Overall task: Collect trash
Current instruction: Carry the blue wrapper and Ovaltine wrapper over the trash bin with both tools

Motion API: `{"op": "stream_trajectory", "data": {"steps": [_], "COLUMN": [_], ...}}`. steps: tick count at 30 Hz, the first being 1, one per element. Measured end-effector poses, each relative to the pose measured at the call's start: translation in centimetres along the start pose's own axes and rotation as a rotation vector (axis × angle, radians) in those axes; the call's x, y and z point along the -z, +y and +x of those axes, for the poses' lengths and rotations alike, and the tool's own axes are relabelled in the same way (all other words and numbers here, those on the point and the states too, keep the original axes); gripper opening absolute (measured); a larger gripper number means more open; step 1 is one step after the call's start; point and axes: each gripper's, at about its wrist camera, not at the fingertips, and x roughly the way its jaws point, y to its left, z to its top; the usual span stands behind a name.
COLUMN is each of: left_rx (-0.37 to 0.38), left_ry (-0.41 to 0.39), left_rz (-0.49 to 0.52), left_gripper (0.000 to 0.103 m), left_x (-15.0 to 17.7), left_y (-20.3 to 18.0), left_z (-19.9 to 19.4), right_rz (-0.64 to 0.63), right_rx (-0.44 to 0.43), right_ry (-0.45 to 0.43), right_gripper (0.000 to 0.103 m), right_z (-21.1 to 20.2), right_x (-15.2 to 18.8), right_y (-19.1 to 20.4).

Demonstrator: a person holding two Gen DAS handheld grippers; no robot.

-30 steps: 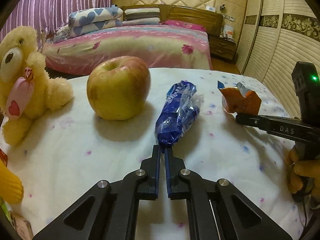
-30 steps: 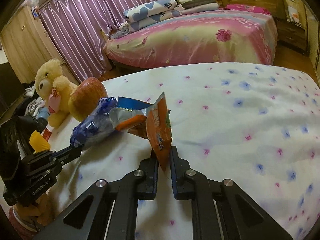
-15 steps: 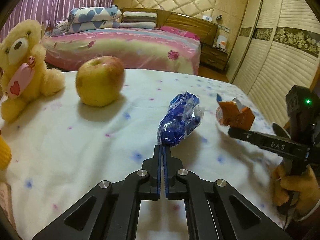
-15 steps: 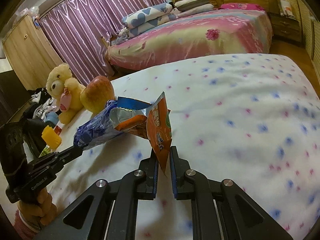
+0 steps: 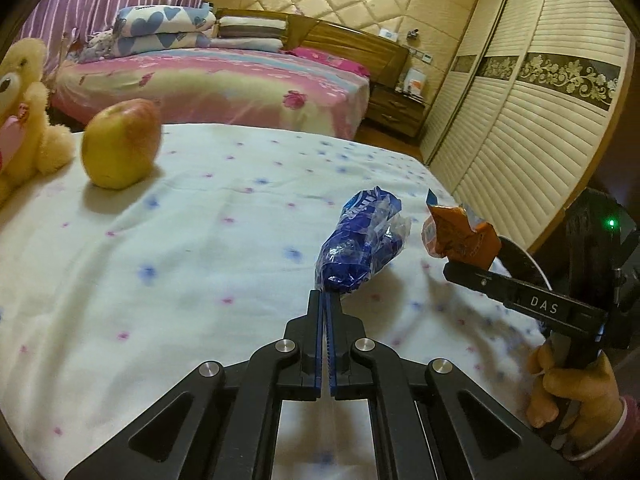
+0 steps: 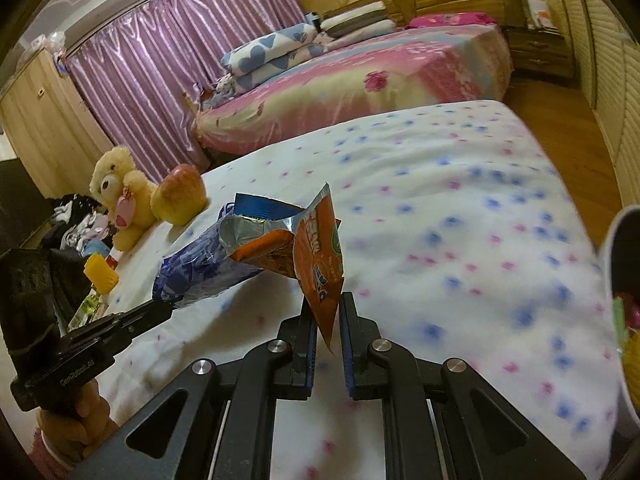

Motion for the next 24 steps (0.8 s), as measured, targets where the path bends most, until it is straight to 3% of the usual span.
{"op": "stream_trajectory", "data": {"steps": [24], "left_rx": [0.089], "left_ry": [0.025], "left_rz": [0.079], "left_gripper": [0.000], "left_x": [0.2], "left_y": [-9.3], "left_z": [3.7], "right_rz": [0.134], "right_rx": [0.084], "right_ry": [-0.072], "right_gripper": [0.010], "right_z": [-7.4], "right_x": [3.5], "right_y": [-7.9]}}
